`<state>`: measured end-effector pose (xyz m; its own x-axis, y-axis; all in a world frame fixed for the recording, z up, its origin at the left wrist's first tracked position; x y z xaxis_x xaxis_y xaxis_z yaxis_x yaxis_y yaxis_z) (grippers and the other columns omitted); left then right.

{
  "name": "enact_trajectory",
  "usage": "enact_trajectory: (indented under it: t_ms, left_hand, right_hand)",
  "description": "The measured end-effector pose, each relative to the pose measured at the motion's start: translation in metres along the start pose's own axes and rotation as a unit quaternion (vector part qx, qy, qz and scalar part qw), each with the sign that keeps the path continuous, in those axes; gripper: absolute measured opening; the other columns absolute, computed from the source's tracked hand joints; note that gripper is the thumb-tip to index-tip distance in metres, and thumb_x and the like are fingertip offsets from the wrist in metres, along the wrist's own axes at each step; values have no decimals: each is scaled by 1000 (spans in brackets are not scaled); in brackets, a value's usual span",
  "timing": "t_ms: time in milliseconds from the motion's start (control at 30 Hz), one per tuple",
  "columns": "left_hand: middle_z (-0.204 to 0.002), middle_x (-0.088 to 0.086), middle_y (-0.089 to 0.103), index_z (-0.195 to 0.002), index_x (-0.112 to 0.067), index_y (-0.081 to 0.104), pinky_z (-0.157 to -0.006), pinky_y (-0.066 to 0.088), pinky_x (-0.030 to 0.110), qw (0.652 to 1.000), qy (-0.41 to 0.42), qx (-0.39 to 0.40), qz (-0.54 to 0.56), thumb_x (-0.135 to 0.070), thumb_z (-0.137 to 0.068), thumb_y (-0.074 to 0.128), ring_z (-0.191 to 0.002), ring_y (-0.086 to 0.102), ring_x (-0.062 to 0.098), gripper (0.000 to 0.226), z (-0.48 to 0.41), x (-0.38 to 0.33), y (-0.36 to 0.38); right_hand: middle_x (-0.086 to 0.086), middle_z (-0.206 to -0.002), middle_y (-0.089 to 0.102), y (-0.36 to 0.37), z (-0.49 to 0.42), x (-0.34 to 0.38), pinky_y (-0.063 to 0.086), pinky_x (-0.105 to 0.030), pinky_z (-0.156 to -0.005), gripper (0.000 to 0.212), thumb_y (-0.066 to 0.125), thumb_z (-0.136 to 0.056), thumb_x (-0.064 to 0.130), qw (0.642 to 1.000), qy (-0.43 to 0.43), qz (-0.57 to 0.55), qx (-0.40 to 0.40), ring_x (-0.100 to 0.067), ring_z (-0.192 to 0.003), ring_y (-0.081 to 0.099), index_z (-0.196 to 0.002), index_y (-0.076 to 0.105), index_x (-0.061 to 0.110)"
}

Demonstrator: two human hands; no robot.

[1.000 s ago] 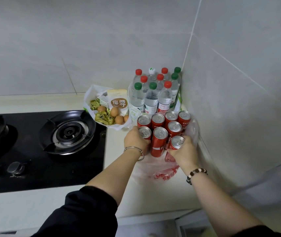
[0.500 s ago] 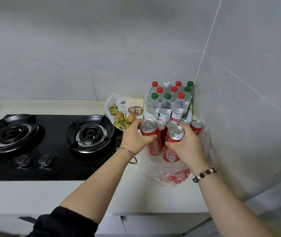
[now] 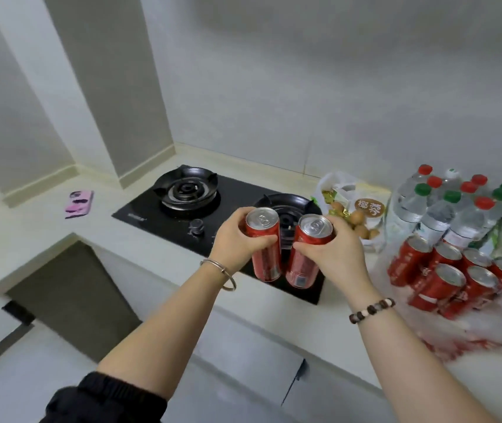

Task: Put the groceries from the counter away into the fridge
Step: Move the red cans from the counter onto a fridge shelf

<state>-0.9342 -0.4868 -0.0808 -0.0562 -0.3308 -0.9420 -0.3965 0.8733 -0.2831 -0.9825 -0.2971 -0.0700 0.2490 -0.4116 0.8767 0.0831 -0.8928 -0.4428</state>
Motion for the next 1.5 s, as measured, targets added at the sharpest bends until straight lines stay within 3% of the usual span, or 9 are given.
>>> enact_trajectory:
  t_ms: [67, 267, 467, 667, 867, 967, 1133, 1333, 1500]
  left_hand:
    - [-99, -11, 66, -108, -24, 60, -70, 49, 13, 999, -18, -48, 0, -15, -65, 82, -89, 63, -1, 49, 17, 10, -38]
    - [-97, -14, 64, -102, -30, 57, -68, 47, 7, 977, -74, -198, -10, -12, -69, 80, -88, 62, -1, 44, 89, 26, -134]
    - [-98, -11, 66, -107, -22, 60, -70, 49, 9, 911, -129, -390, -26, -10, -66, 82, -90, 63, 2, 49, 207, 26, -196]
    - [-99, -6, 68, -107, -19, 61, -76, 52, 19, 809, -158, -566, -24, -5, -66, 81, -92, 65, 6, 48, 364, 8, -217]
    - [-92, -11, 68, -98, -26, 62, -69, 49, 13, 694, -183, -695, -36, 0, -68, 79, -82, 64, -2, 43, 523, -30, -199]
    - [-97, -7, 68, -107, -18, 63, -74, 50, 14, 632, -190, -750, -51, -2, -67, 80, -87, 64, 2, 46, 596, -54, -185]
    - [-98, -5, 68, -106, -18, 63, -79, 50, 19, 544, -166, -821, -53, 3, -69, 77, -89, 64, 5, 45, 698, -95, -159]
    - [-100, -2, 70, -105, -22, 65, -78, 51, 18, 467, -136, -871, -64, -2, -72, 76, -91, 65, 8, 40, 815, -139, -146]
    - [-102, 1, 70, -112, -14, 64, -77, 51, 20, 432, -123, -890, -78, -2, -75, 73, -92, 65, 10, 40, 909, -170, -150]
  right_hand:
    - [14, -100, 65, 36, 2, 16, 50, -25, -83, 56, 87, -59, 22, 998, -26, -28, 47, -3, -93, 61, -108, 60, 25]
    - [14, -102, 65, 134, 31, 70, 48, -19, -79, 54, 85, -63, 15, 964, -87, -100, 230, 1, -92, 61, -109, 61, 27]
    - [11, -99, 65, 204, 98, 120, 51, -24, -79, 51, 84, -63, 10, 892, -147, -137, 405, -5, -91, 62, -106, 61, 24]
    - [10, -97, 64, 250, 220, 161, 49, -23, -80, 54, 86, -61, 12, 789, -196, -165, 559, -3, -89, 61, -108, 59, 19]
    - [11, -91, 68, 247, 376, 195, 47, -9, -66, 46, 85, -61, 12, 637, -261, -178, 704, 4, -81, 64, -101, 64, 22]
    - [10, -94, 70, 229, 452, 210, 51, -17, -73, 51, 86, -60, 18, 556, -290, -181, 758, 1, -84, 65, -105, 65, 23]
    - [14, -88, 69, 190, 564, 238, 47, -10, -66, 42, 84, -63, 12, 437, -339, -193, 811, 5, -79, 64, -99, 66, 26]
    - [13, -90, 71, 152, 694, 269, 53, -25, -78, 43, 83, -61, 21, 363, -357, -210, 835, -2, -85, 66, -100, 67, 27]
    - [14, -92, 69, 129, 796, 291, 51, -23, -78, 42, 83, -65, 19, 324, -319, -228, 861, 0, -86, 65, -100, 62, 32]
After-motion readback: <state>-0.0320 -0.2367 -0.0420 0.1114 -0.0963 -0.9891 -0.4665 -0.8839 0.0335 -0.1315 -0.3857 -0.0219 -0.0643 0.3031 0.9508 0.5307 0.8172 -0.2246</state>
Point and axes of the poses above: each hand's wrist, its own z-axis away from the middle knuckle, its own y-axis out of the palm, x = y × z, the point moved 5 cm from there along -z, towards the middle knuckle
